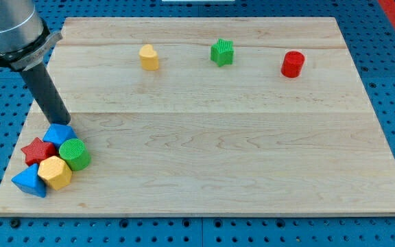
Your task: Drag the yellow heart to the center of the board
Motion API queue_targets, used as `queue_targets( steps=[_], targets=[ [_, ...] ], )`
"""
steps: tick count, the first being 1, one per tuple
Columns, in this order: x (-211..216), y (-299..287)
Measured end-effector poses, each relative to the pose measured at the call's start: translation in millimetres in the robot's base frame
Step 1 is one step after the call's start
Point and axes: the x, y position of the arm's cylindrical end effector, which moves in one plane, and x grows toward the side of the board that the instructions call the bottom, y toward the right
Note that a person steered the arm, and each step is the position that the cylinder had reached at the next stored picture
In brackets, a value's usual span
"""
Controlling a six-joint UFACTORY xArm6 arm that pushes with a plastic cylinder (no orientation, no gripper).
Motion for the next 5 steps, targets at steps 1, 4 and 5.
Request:
queue_targets(
  steps=[1,4,5],
  targets=[
    [-10.8,0.8],
    [-48.4,205.0],
    [-63.3,202.6]
  ],
)
